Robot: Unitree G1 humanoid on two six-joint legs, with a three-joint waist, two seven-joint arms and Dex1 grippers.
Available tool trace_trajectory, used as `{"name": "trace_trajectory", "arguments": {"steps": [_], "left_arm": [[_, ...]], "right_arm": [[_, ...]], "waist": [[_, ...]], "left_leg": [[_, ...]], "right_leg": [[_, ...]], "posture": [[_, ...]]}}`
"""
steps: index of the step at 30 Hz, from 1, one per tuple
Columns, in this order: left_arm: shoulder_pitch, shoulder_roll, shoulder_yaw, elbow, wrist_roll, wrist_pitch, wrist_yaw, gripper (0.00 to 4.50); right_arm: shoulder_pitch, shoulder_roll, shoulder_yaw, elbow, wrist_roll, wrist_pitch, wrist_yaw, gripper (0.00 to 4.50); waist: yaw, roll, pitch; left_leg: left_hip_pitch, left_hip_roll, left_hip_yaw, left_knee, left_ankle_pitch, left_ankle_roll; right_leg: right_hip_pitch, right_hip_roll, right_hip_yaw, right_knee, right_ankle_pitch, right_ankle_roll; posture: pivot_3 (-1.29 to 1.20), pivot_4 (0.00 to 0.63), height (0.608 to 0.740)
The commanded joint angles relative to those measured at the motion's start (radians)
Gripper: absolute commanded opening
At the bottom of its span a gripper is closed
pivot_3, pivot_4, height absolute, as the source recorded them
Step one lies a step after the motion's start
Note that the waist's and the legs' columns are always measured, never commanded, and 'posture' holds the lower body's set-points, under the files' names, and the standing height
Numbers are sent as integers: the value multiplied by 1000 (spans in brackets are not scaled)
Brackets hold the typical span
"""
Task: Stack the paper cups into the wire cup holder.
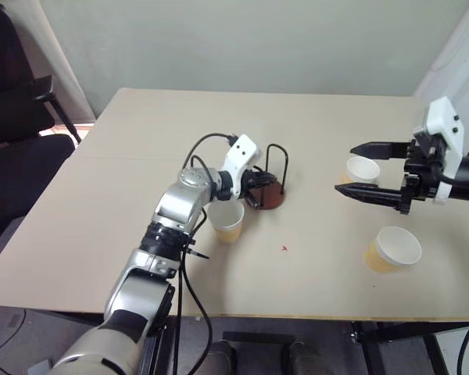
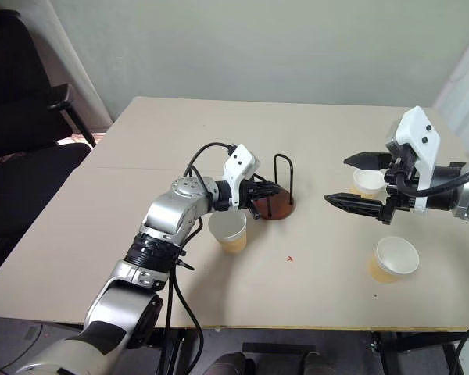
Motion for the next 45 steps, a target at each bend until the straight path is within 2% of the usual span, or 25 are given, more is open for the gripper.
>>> {"name": "trace_trajectory", "arguments": {"steps": [1,4,9,15,23,29,33,38,42,45], "left_arm": [[-19,27,14,-66,-5,6,-16,12],[-26,56,12,-85,-30,9,-76,12],[-29,104,-56,-169,-75,-28,-293,12],[-70,84,-120,-178,-102,-67,-448,12],[-3,22,-227,-184,-73,-97,-482,12],[50,-10,-295,-188,-22,-124,-453,12],[74,10,-342,-159,74,-199,-412,12],[51,33,-319,-185,107,-208,-382,1454],[12,64,-282,-217,102,-191,-392,2850],[-10,68,-243,-238,75,-154,-381,2850]], "right_arm": [[-5,-21,-48,-16,6,-12,-3,4500],[3,-32,-59,-17,9,-10,3,4500],[57,-113,-135,-52,72,40,69,4500],[170,-205,-270,-102,106,94,121,4500],[254,-217,-417,-185,164,179,97,4500],[277,-227,-442,-201,175,188,89,4500],[278,-236,-426,-196,164,169,89,4500],[274,-242,-394,-173,146,128,94,4500],[268,-253,-360,-148,125,88,103,4500],[264,-261,-341,-130,112,62,110,4500]], "waist": [[0,0,0],[0,0,0],[5,0,0],[8,0,0],[6,0,0],[7,0,0],[7,0,0],[1,0,0],[1,0,0],[1,0,0]], "left_leg": [[0,0,0,0,0,0],[0,0,0,0,0,0],[-1,0,-1,0,0,0],[-3,-1,-1,0,-1,1],[0,-1,0,0,-1,1],[0,-1,0,1,-1,2],[4,-1,0,2,-2,4],[8,-1,0,2,-3,5],[7,-1,0,3,-3,5],[7,-1,0,2,-3,6]], "right_leg": [[0,0,0,0,0,0],[0,0,0,0,0,0],[0,0,0,-1,0,0],[0,-1,0,-1,-1,1],[1,-1,1,0,-1,2],[2,-1,1,0,-2,3],[6,-1,1,0,-2,4],[11,-1,2,-1,-3,4],[10,-1,2,0,-4,4],[10,-1,2,-1,-4,5]], "posture": [[0,150,740],[0,150,740],[0,150,740],[0,150,740],[0,150,740],[0,150,740],[0,150,740],[0,150,740],[0,150,740],[0,150,740]]}}
